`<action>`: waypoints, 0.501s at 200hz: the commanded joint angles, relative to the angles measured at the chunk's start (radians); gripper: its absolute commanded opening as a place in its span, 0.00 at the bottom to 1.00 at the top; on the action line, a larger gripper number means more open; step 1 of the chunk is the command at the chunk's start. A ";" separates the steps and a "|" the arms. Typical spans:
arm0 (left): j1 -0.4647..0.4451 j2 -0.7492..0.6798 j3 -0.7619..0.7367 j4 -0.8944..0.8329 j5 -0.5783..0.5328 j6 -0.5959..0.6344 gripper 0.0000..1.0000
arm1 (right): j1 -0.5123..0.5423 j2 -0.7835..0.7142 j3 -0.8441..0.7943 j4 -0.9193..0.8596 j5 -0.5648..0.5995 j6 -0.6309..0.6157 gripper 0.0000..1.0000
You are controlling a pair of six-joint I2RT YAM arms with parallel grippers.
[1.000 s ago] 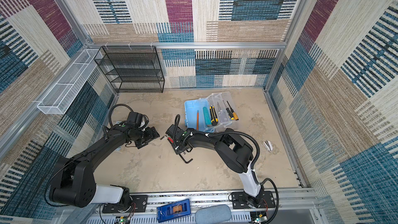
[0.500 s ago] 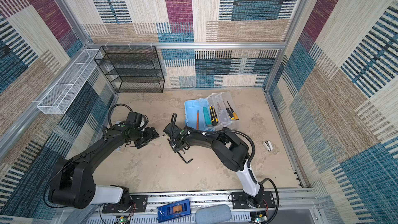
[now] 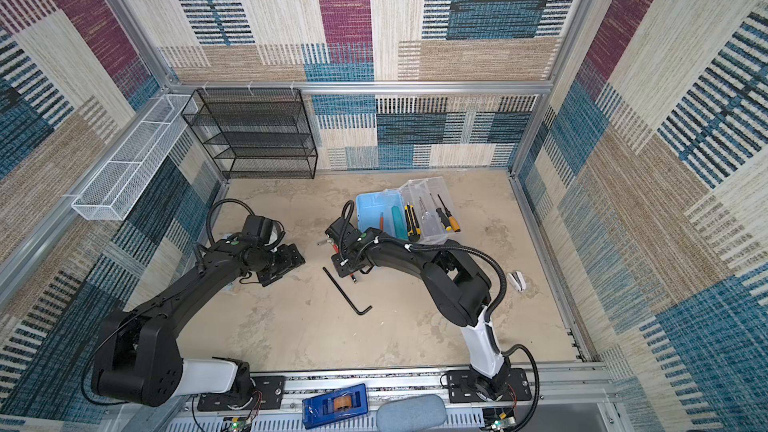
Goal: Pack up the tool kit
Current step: 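Lift the red hex key and carry it over the blue box with right gripper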
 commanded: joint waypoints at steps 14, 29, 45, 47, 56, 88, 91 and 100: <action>-0.002 -0.003 0.007 -0.012 -0.034 0.002 0.85 | -0.023 -0.065 0.012 0.028 -0.013 0.021 0.04; -0.005 0.005 0.012 -0.011 -0.036 0.008 0.84 | -0.050 -0.095 0.005 0.026 -0.012 0.033 0.04; -0.013 0.018 0.019 -0.011 -0.034 0.017 0.84 | -0.084 -0.120 0.003 0.015 -0.004 0.035 0.04; -0.013 0.020 0.020 -0.011 -0.033 0.019 0.84 | -0.087 -0.122 0.004 0.013 -0.002 0.035 0.04; -0.020 0.028 0.027 -0.011 -0.030 0.024 0.83 | -0.103 -0.131 0.004 0.002 0.009 0.034 0.04; -0.055 0.054 0.050 -0.010 -0.031 0.034 0.82 | -0.167 -0.147 -0.018 -0.015 0.030 0.049 0.04; -0.059 0.057 0.053 -0.011 -0.032 0.033 0.82 | -0.173 -0.146 -0.020 -0.015 0.030 0.051 0.04; -0.069 0.062 0.058 -0.010 -0.036 0.032 0.82 | -0.190 -0.143 -0.018 -0.014 0.029 0.056 0.05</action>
